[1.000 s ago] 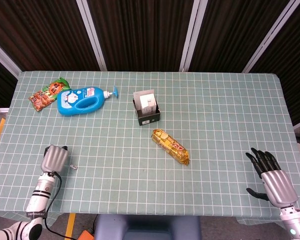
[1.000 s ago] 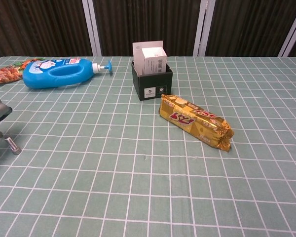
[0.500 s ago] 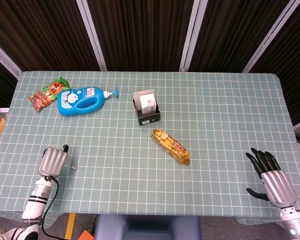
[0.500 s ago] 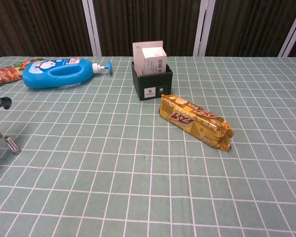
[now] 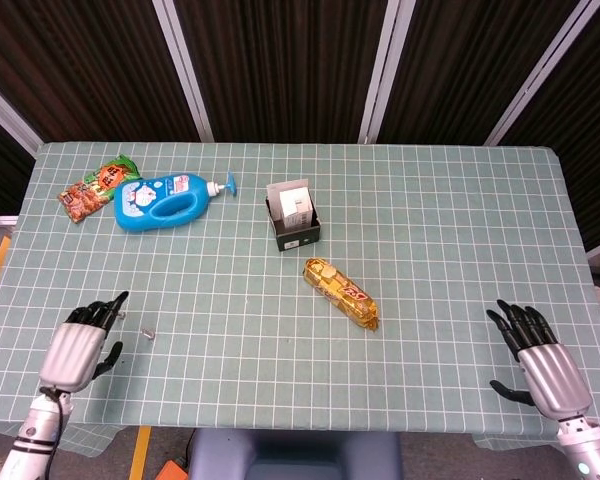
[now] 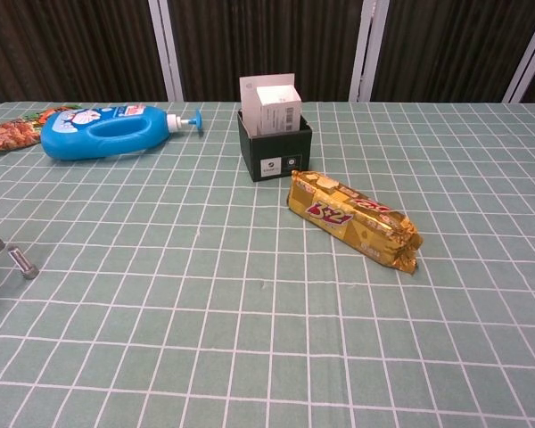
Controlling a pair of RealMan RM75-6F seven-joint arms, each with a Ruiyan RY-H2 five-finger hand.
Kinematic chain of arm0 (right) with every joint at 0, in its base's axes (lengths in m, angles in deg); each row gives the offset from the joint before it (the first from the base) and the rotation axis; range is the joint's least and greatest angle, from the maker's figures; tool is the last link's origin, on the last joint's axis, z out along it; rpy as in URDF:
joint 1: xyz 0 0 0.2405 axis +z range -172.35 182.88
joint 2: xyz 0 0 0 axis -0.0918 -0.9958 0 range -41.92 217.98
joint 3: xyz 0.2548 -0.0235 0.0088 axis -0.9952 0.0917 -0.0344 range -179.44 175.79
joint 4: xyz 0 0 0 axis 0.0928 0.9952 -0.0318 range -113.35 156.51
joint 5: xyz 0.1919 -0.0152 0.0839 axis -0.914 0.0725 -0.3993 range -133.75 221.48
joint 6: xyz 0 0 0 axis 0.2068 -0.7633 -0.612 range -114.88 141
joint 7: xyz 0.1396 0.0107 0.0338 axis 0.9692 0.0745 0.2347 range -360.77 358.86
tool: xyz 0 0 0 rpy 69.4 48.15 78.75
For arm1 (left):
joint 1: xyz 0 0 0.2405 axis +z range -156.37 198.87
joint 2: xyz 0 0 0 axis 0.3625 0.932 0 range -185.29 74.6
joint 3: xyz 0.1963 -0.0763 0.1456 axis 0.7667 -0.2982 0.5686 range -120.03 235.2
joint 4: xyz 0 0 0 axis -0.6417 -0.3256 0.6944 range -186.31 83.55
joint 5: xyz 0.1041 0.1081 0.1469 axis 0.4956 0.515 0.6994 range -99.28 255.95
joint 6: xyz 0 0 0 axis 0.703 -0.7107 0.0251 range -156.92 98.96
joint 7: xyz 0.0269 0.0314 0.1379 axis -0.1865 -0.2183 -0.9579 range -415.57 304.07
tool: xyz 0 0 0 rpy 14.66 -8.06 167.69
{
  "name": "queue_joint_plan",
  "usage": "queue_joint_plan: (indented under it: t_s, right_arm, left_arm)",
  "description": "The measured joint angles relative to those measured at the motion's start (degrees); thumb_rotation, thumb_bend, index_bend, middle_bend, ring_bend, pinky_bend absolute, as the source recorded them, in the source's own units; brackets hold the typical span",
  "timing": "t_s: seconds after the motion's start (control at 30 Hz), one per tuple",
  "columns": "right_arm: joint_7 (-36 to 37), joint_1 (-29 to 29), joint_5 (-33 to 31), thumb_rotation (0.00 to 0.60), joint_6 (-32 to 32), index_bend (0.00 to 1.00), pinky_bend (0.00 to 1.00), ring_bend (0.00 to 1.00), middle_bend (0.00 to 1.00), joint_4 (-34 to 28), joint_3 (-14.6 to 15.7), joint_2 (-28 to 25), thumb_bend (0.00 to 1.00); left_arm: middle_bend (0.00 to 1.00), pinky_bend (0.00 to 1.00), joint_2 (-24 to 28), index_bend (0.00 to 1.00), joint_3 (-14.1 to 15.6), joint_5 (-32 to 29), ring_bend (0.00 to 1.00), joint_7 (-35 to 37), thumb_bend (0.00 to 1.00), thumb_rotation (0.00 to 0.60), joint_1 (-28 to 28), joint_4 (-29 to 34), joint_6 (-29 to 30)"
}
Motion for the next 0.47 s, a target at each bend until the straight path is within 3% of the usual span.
queue_joint_plan:
  t_s: [0.1, 0.23, 0.33, 0.47]
  right_arm:
    - [-0.2, 0.0, 0.5, 0.600, 0.1, 0.00, 0.00, 0.00, 0.00, 0.0, 0.3, 0.0, 0.15]
    - [-0.3, 0.0, 1.2, 0.600, 0.2, 0.00, 0.00, 0.00, 0.00, -0.3, 0.8, -0.2, 0.15]
    - [-0.1, -0.2, 1.4, 0.600, -0.3, 0.00, 0.00, 0.00, 0.00, -0.5, 0.8, -0.4, 0.15]
    - [0.2, -0.3, 0.9, 0.600, -0.3, 0.00, 0.00, 0.00, 0.00, -0.4, 0.7, -0.6, 0.15]
  left_arm:
    - [0.00, 0.11, 2.0, 0.00, 1.4, 2.9, 0.00, 15.8, 0.40, 0.600, 1.8, -0.5, 1.9]
    - [0.00, 0.11, 3.7, 0.00, 2.4, 5.1, 0.00, 30.6, 0.41, 0.600, 3.3, -1.2, 3.0]
    - [0.00, 0.11, 5.0, 0.00, 3.0, 6.1, 0.00, 35.3, 0.41, 0.600, 4.2, -1.4, 3.0]
    - [0.00, 0.11, 6.2, 0.00, 3.3, 6.9, 0.00, 33.0, 0.41, 0.600, 5.4, -1.5, 2.9]
